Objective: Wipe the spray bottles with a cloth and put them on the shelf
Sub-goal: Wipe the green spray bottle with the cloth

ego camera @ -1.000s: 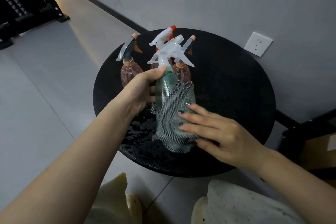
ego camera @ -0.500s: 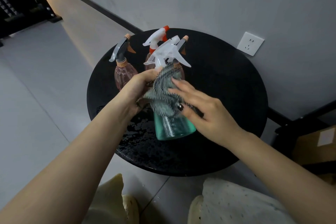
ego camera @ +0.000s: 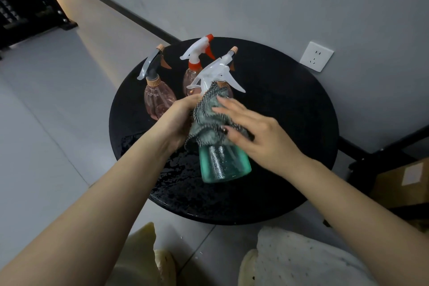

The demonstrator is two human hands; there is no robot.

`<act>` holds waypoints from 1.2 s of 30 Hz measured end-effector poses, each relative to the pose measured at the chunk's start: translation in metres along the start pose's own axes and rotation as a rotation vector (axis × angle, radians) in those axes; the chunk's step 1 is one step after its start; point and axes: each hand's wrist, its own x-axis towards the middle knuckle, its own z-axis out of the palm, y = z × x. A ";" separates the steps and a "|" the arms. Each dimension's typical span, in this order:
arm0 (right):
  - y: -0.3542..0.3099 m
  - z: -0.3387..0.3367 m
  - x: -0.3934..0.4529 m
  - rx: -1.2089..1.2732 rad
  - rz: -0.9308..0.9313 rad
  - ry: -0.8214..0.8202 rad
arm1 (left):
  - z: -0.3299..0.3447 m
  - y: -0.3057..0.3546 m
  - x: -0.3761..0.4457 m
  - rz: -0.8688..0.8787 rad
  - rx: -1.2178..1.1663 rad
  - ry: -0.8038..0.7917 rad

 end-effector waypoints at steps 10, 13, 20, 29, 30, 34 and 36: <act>-0.014 0.009 -0.006 0.099 0.021 -0.019 | -0.012 0.004 0.007 0.045 0.008 0.067; -0.009 0.009 -0.029 0.104 -0.019 -0.030 | -0.015 0.007 0.002 0.089 -0.030 0.073; -0.005 0.018 -0.028 0.459 0.330 -0.017 | -0.014 0.012 -0.004 0.141 -0.009 0.012; -0.004 0.027 -0.013 0.703 0.380 0.102 | -0.005 0.013 -0.004 0.154 0.035 -0.088; -0.003 0.028 -0.013 0.681 0.382 0.138 | -0.003 0.015 -0.004 0.167 0.072 -0.037; -0.005 0.030 -0.015 0.425 0.396 0.233 | 0.006 0.017 -0.004 0.258 0.214 0.196; -0.009 0.031 -0.016 0.252 0.397 0.235 | 0.008 0.016 -0.005 0.259 0.176 0.255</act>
